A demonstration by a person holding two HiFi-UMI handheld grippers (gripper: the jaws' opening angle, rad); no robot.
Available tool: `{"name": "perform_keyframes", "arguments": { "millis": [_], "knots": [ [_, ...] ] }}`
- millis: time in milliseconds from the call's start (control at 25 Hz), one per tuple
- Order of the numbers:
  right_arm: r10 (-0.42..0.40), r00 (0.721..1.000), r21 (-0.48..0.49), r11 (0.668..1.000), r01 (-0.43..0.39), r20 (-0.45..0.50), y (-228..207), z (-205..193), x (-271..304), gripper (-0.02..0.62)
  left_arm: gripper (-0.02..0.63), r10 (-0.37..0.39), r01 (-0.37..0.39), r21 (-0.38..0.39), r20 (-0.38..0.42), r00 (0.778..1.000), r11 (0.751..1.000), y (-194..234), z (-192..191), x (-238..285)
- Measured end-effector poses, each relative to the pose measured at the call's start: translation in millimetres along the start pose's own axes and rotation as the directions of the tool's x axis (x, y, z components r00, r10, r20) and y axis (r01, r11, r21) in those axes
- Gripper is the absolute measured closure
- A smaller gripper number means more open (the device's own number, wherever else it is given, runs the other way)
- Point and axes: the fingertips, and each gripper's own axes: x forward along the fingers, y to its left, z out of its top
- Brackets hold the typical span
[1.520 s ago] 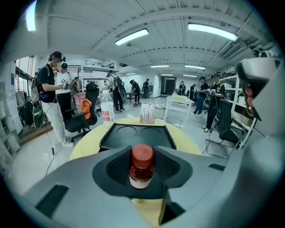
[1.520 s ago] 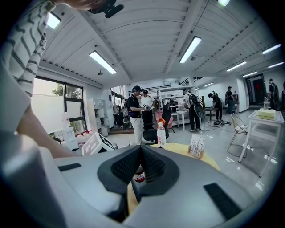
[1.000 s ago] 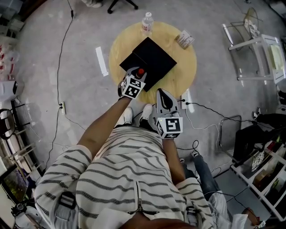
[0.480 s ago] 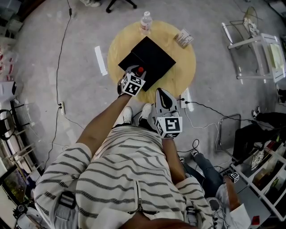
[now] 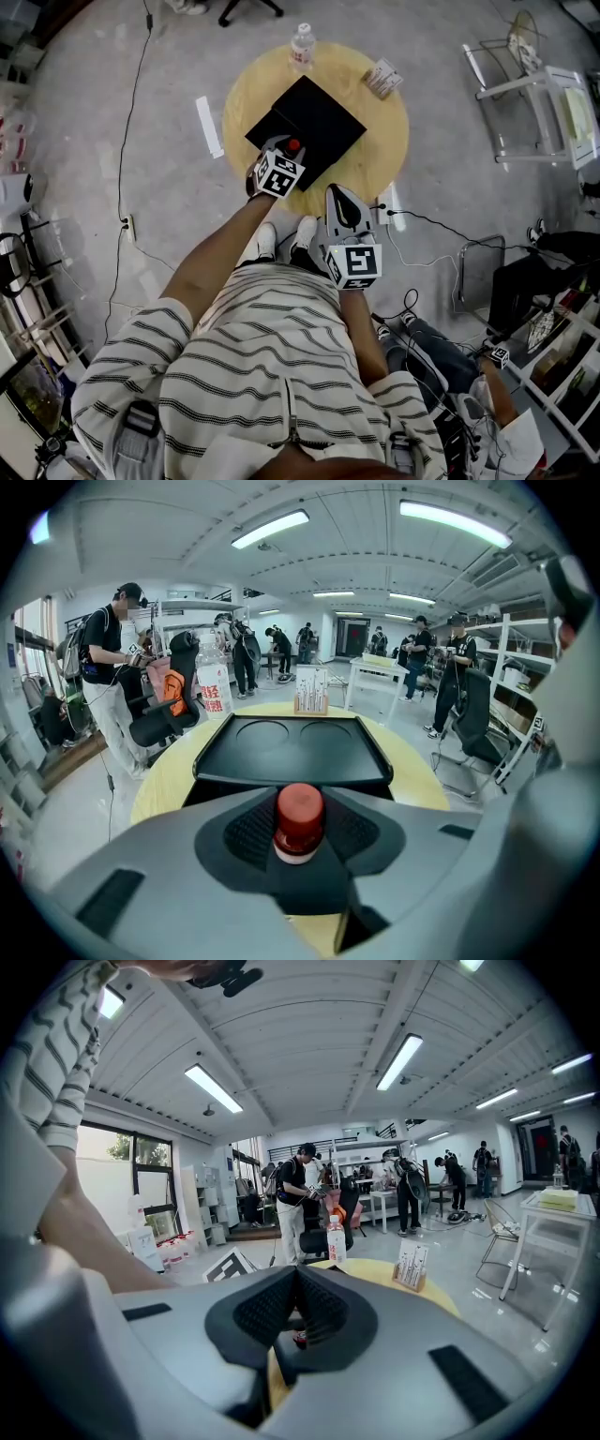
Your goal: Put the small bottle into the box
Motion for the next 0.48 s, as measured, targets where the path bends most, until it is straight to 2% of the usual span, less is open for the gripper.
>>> {"name": "perform_keyframes", "arguments": {
  "millis": [480],
  "knots": [
    [-0.001, 1.0, -0.002, 1.0, 0.001, -0.005, 0.4, -2.1, -0.3, 0.586, 0.453, 0.018, -0.018, -0.006, -0.01, 1.0, 1.0, 2.7, -3.9, 4.3]
  ]
}}
